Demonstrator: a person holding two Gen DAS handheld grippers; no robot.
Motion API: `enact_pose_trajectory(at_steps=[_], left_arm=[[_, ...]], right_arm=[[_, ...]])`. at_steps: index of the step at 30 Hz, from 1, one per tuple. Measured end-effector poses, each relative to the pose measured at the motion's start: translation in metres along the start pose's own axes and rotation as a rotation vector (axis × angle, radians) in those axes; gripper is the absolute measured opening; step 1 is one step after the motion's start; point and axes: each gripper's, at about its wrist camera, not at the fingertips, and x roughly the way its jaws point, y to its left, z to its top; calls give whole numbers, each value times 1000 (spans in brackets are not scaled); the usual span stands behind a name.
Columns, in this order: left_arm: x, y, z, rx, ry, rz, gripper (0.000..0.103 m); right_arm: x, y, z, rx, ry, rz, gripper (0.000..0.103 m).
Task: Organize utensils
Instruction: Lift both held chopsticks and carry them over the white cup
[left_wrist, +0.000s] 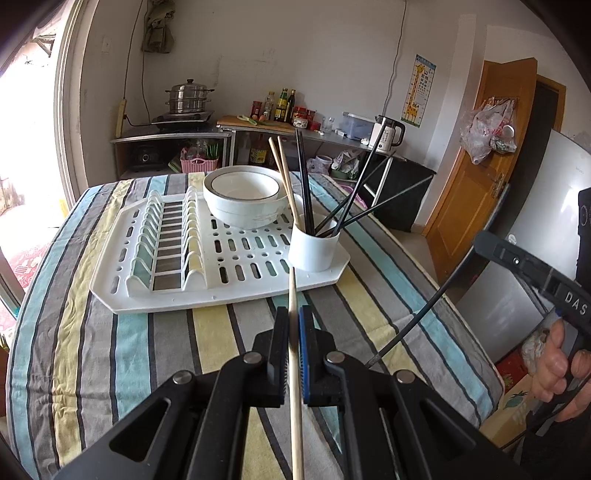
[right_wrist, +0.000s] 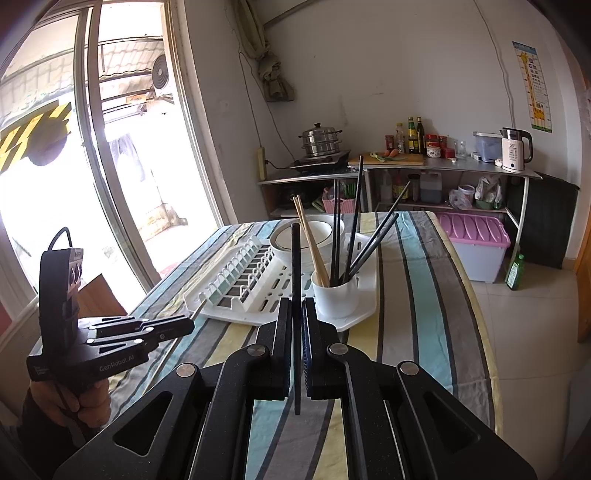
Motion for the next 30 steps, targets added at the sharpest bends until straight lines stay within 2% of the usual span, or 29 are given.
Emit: enact_pose_trajectory(at_steps=[6,9,14,20,26,30], left_arm=[[33,19,-34,-10,150,89,6],[36,29,-43,-44,169,89,6],[22,29,-33,-61,110,60,6],[2,19,-3,-58,3,10,6],[1,5,29,-45,-88,-41,6],[2,-1,37,-41,-119,-75,6]], right_arm=[[0,3,0,-6,-2,6,5],[0,4,1,-10,-4,6,5],[-2,7,4,-16,-10,3,5],[-2,8,6,-23,-11,-4,5],[-4,7,12,-29,-24,-13,5],[-5,5,13,-30,-26,-14,5]])
